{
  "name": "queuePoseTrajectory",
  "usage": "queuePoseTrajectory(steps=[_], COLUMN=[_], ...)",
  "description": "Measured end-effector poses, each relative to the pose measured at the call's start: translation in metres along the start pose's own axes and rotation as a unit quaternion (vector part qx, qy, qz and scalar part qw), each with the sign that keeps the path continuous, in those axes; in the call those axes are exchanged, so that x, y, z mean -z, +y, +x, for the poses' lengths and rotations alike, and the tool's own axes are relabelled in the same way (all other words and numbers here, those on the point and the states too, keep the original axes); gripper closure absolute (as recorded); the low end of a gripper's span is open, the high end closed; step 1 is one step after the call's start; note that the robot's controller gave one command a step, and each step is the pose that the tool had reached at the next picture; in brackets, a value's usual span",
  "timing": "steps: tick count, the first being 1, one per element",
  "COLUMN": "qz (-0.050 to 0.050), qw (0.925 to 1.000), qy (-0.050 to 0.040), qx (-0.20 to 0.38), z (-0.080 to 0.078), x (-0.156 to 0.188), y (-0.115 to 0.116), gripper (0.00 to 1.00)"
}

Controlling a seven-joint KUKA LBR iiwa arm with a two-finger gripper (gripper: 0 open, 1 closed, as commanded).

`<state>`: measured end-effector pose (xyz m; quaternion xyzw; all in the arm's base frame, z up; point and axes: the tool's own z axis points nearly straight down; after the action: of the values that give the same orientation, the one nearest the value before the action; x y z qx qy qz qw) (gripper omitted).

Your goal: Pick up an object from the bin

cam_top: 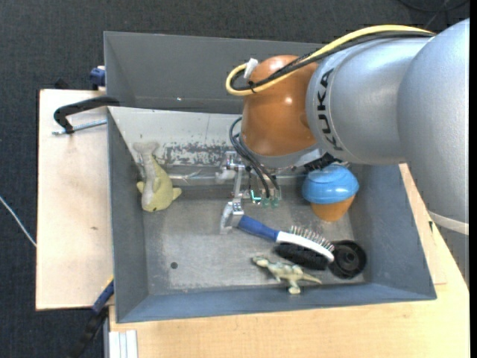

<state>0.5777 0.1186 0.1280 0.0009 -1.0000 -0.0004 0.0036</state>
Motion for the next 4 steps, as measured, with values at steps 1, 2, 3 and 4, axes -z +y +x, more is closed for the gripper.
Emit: queuePoseTrajectory(steps=[1, 2, 3, 4], qz=[0.001, -0.001, -0.002, -0.002], qw=[1.0000, 0.9987, 0.9987, 0.9994], qy=[-0.0024, -0.0044, -0.0047, -0.0094], qx=[-0.007, -0.050, -0.050, -0.033], z=[-0.010, -0.014, -0.015, -0.011], x=[-0.024, -0.052, -0.048, 0.030], y=[-0.056, -0.041, -0.041, -0.021], gripper=[0.00, 0.00, 1.00, 1.00])
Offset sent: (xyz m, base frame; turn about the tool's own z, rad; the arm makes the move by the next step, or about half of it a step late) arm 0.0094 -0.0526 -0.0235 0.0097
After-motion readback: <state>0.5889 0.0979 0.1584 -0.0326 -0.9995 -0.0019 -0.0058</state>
